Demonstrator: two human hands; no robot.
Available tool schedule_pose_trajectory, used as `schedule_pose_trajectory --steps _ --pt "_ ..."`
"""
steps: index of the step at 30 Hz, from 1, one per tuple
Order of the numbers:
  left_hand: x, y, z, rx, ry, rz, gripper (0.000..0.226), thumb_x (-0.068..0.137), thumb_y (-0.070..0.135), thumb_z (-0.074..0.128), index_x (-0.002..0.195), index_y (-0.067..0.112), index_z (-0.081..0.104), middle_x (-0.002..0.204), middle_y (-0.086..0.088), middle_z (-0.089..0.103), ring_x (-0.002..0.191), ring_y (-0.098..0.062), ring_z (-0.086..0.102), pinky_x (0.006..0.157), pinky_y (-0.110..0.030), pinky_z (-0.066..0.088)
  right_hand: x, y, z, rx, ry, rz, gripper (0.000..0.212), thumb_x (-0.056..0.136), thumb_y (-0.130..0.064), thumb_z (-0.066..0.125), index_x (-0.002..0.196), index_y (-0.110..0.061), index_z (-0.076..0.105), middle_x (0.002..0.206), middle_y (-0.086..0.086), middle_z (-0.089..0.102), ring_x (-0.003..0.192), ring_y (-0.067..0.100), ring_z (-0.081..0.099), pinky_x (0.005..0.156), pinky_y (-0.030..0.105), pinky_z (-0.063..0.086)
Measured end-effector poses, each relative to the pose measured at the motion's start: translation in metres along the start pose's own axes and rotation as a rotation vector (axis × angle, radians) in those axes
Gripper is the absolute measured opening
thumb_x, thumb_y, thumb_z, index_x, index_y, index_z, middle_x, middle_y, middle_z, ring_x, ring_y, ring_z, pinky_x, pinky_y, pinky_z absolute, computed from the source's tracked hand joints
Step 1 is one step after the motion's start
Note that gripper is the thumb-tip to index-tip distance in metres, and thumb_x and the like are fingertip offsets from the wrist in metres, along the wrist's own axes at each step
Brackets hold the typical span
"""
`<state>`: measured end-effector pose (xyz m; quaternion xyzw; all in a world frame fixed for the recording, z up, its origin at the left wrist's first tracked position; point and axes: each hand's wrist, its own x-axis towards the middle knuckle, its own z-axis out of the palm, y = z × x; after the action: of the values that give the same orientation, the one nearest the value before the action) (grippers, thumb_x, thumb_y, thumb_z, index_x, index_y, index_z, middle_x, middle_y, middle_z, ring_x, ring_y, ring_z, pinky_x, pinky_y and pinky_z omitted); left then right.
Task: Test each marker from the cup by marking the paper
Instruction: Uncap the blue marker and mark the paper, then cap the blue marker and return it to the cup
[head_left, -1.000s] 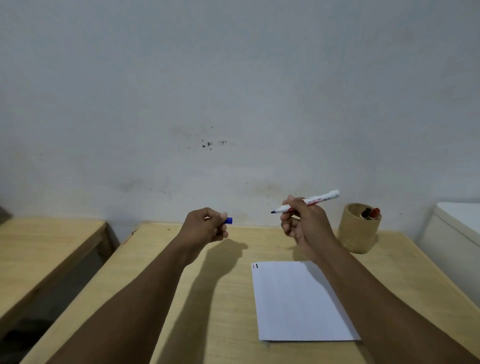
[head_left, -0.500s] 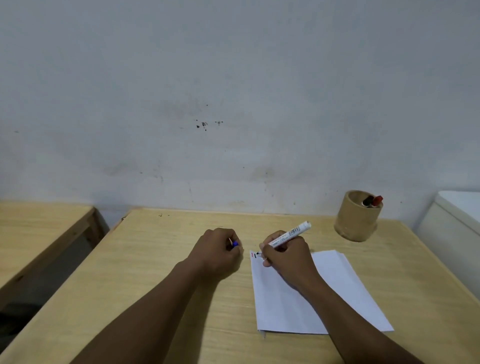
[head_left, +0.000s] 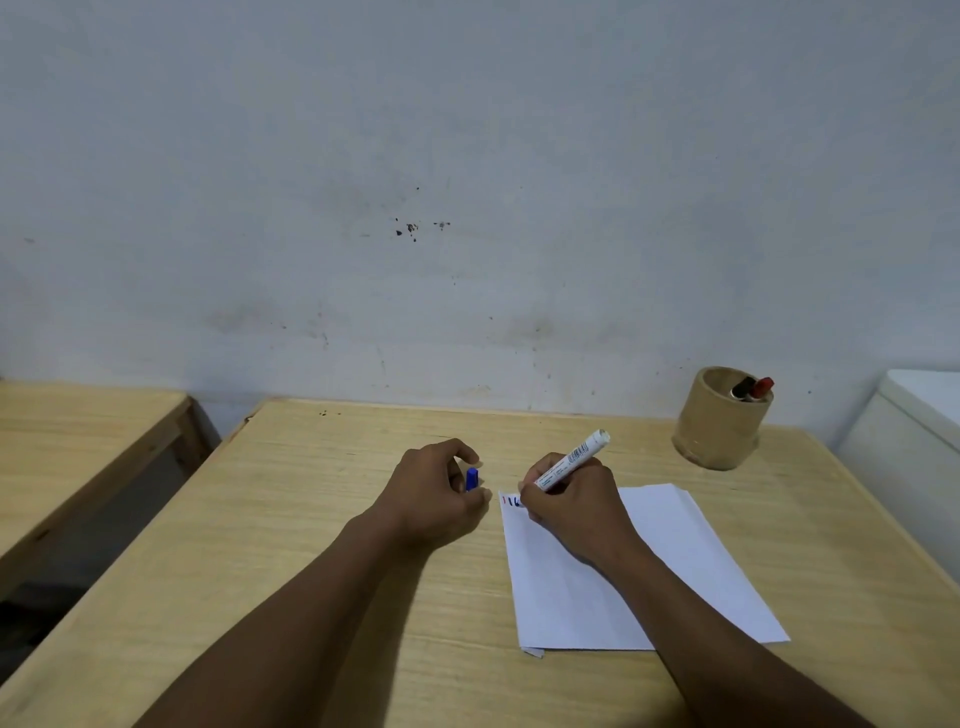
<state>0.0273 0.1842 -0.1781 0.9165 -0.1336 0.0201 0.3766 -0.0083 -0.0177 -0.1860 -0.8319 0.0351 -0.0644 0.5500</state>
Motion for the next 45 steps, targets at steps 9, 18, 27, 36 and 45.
schedule_pose_trajectory --steps 9,18,27,36,45 --pt "0.011 0.014 -0.006 -0.421 0.079 -0.149 0.003 0.087 0.017 0.074 0.086 0.016 0.077 0.078 -0.011 0.077 0.063 -0.013 0.068 0.062 -0.020 0.052 0.010 -0.028 -0.026 0.593 0.127 0.280 0.011 0.089 -0.015 0.072 0.084 -0.005 0.071 0.068 0.009 0.067 0.048 0.014 0.054 0.042 0.024 0.034" --pt "0.057 0.105 -0.015 -0.917 -0.149 -0.112 0.015 0.089 0.023 0.075 0.100 0.014 0.074 0.086 -0.001 0.076 0.073 -0.018 0.064 0.068 -0.030 0.043 0.027 -0.079 -0.094 0.834 0.153 0.158 0.020 0.089 -0.025 0.076 0.085 -0.006 0.069 0.066 0.006 0.067 0.049 0.010 0.059 0.041 0.019 0.039" --pt "0.067 0.151 0.017 -1.050 -0.278 -0.085 0.015 0.089 0.019 0.075 0.102 0.012 0.077 0.085 -0.002 0.073 0.069 -0.016 0.065 0.069 -0.028 0.047 0.027 -0.074 -0.122 0.850 0.254 0.101 0.020 0.090 -0.022 0.075 0.084 -0.004 0.068 0.064 0.007 0.065 0.050 0.012 0.057 0.043 0.022 0.041" --pt "0.077 0.166 0.028 -0.951 -0.200 -0.008 0.005 0.088 0.012 0.075 0.091 0.008 0.077 0.073 -0.002 0.073 0.068 -0.016 0.067 0.068 -0.026 0.051 0.034 -0.063 -0.119 0.774 0.260 0.077 0.021 0.088 -0.024 0.078 0.086 -0.004 0.070 0.064 0.005 0.064 0.050 0.011 0.055 0.046 0.023 0.040" --pt "0.107 0.197 0.017 -0.669 0.092 0.141 0.010 0.084 0.014 0.079 0.089 0.006 0.075 0.073 -0.010 0.074 0.061 -0.013 0.069 0.063 -0.026 0.051 0.035 -0.069 -0.165 0.479 0.401 0.245 0.059 0.094 -0.062 0.053 0.080 -0.007 0.068 0.055 0.009 0.063 0.036 0.016 0.046 0.035 0.018 0.026"
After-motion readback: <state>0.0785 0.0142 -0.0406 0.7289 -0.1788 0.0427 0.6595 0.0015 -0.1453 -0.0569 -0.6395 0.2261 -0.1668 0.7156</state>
